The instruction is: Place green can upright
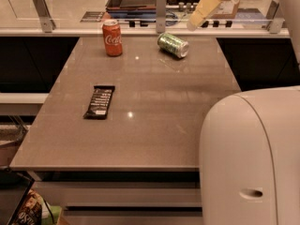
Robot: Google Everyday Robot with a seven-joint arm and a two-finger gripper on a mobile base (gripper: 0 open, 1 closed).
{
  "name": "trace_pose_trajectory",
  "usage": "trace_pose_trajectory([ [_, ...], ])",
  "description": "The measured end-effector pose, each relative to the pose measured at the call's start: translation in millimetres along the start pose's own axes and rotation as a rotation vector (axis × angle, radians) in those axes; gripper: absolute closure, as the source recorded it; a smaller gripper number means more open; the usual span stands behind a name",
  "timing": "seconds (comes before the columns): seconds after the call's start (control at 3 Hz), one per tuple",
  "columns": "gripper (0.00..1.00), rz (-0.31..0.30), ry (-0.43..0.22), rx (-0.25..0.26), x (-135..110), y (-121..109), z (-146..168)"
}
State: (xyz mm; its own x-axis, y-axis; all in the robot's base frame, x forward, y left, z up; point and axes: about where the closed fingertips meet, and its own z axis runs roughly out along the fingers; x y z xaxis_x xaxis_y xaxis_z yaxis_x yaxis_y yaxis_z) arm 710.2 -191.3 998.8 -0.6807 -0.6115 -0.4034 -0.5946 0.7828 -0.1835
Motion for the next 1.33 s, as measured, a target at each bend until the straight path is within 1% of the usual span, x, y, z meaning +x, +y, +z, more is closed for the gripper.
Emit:
trace_pose_trajectory([
  [0.33, 0.0, 0.024, -0.018, 0.038, -11.5, 1.9, -1.6],
  [0.67, 0.0, 0.034, -0.024, 0.056, -18.0, 15.0, 0.7],
  [1.0, 0.0, 0.042, -0.028, 0.03, -17.9, 40.1, 15.9],
  [1.33, 0.0, 0.056, -0.033, 0.002, -12.5, 59.0, 35.5],
])
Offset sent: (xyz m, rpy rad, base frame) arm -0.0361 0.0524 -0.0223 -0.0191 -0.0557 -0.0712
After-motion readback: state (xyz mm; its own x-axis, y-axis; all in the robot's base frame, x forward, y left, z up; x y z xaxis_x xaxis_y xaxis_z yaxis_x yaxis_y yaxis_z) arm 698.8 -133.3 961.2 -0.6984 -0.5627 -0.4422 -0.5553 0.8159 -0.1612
